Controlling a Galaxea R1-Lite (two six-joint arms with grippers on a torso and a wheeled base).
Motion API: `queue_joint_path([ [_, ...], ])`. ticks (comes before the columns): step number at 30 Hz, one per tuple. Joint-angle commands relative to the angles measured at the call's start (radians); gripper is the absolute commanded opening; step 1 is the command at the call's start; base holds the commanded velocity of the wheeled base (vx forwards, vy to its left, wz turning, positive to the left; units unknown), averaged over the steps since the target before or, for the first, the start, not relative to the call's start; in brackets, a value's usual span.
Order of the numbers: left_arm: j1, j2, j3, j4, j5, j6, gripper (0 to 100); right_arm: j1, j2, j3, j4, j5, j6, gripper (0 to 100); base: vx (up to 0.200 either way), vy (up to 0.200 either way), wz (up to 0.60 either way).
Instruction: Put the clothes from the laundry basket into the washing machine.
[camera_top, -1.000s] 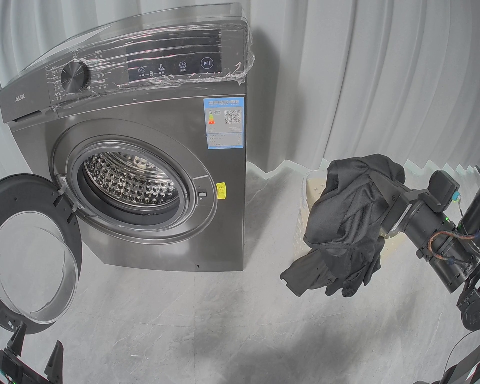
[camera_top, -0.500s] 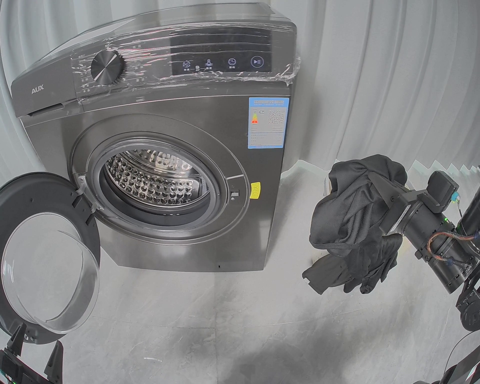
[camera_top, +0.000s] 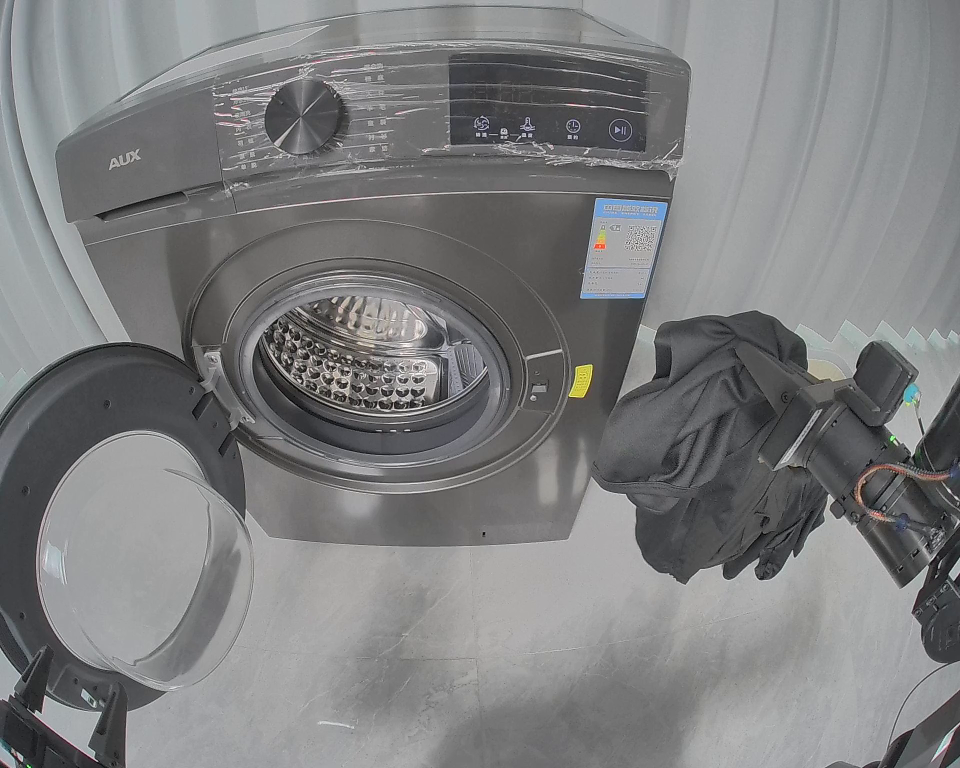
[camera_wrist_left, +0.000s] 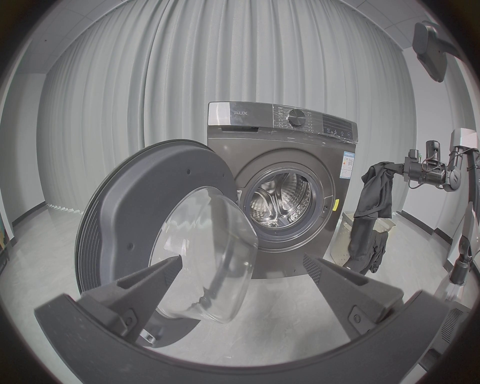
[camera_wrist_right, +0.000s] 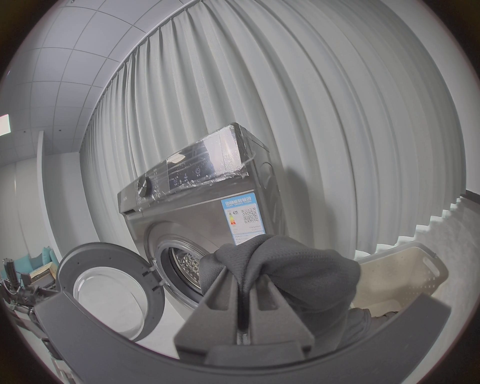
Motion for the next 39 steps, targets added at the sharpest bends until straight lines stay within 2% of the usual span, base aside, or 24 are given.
queue_joint_path([
  [1, 0.000, -0.016, 0.018, 0.000, 0.000, -0.001, 100, 0.001, 0.001, 0.002, 0.000, 0.001, 0.000, 0, -0.200, 0.000, 0.00],
  [4, 0.000, -0.016, 0.018, 0.000, 0.001, -0.002, 100, 0.001, 0.001, 0.002, 0.000, 0.001, 0.000, 0, -0.200, 0.000, 0.00],
  [13, 0.000, -0.016, 0.018, 0.000, 0.001, -0.002, 100, 0.002, 0.000, 0.005, 0.002, 0.002, 0.000, 0, 0.000, 0.000, 0.00],
  [22, 0.000, -0.016, 0.018, 0.000, 0.000, -0.002, 100, 0.016, 0.003, 0.005, 0.008, 0.004, 0.027, 0, 0.000, 0.200, 0.00],
  [28, 0.000, -0.016, 0.018, 0.000, 0.000, -0.002, 100, 0.018, 0.007, 0.008, 0.008, 0.004, 0.027, 0, 0.000, 0.200, 0.00],
  [32, 0.000, -0.016, 0.018, 0.000, 0.001, -0.002, 100, 0.021, 0.004, 0.010, 0.011, 0.004, 0.027, 0, 0.000, 0.000, 0.00],
  [38, 0.000, -0.018, 0.018, -0.002, 0.000, 0.010, 100, 0.064, 0.009, 0.011, 0.017, 0.010, 0.026, 0, 0.000, 0.000, 0.00],
  [39, 0.002, -0.018, 0.018, 0.000, -0.002, 0.019, 100, 0.093, 0.010, 0.005, 0.022, 0.030, 0.026, 0, 0.000, 0.000, 0.00],
])
